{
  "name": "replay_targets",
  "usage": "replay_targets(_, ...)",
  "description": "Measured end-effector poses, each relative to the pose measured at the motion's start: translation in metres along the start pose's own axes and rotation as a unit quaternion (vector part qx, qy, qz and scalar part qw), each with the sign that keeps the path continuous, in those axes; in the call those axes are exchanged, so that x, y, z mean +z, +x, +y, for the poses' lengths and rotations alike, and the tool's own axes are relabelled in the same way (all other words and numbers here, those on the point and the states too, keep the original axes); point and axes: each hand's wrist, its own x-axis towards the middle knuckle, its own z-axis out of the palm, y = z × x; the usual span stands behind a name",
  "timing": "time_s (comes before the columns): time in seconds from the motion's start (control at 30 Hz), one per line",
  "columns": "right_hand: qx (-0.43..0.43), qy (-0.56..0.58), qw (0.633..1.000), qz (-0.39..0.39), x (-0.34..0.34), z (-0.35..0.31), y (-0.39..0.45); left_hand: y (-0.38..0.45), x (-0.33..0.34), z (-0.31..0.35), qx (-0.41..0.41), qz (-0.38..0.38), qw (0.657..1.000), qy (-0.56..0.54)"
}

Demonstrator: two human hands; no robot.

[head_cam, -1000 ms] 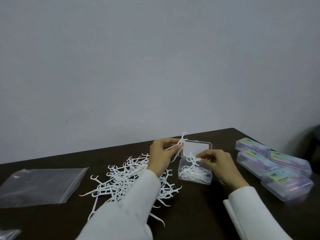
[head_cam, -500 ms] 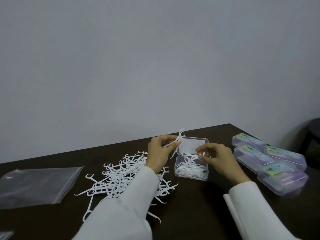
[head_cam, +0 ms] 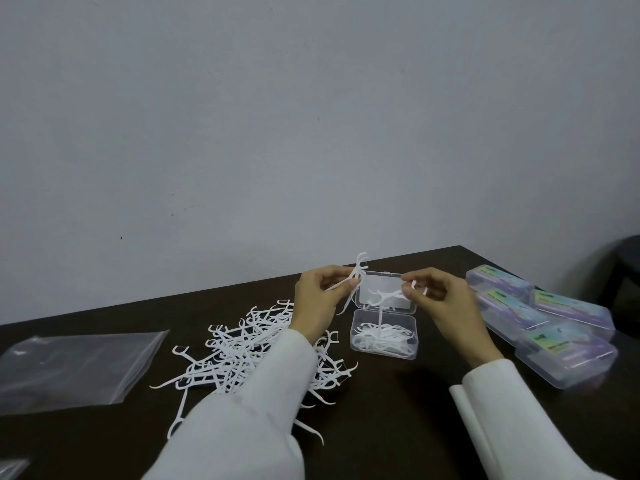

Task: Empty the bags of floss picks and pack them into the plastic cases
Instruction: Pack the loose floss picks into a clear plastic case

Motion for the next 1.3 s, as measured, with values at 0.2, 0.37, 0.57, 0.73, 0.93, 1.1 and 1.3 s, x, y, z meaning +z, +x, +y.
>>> replay_targets(0.2, 0.006, 0.016, 1.000, 0.010, -0.002, 0.001, 0.000, -0.001, 0.000, 0.001, 0.002, 0.002, 1.000, 0.002)
replay_targets(0.37, 0.023, 0.036, 0.999, -0.023, -0.002, 0.004, 0.001, 0.000, 0.000, 0.000, -0.001, 0.005, 1.000, 0.000)
replay_targets(0.57, 0.012, -0.036, 0.995, -0.094, 0.007, 0.000, -0.003, -0.001, 0.001, 0.001, -0.003, 0.006, 1.000, -0.002)
replay_targets(0.73, -0.004, -0.132, 0.985, -0.115, 0.018, 0.004, -0.005, -0.002, 0.000, 0.000, -0.002, 0.004, 1.000, 0.001)
replay_targets(0.93, -0.042, -0.214, 0.969, -0.118, 0.015, 0.009, -0.005, -0.002, 0.000, 0.000, -0.007, 0.002, 1.000, 0.004)
replay_targets(1.1, -0.040, -0.233, 0.967, -0.089, 0.014, 0.008, -0.006, -0.002, 0.000, 0.000, -0.004, 0.002, 1.000, 0.006)
replay_targets(1.3, -0.051, -0.218, 0.973, -0.049, 0.018, 0.002, -0.006, -0.003, -0.001, 0.000, -0.005, 0.004, 1.000, 0.000)
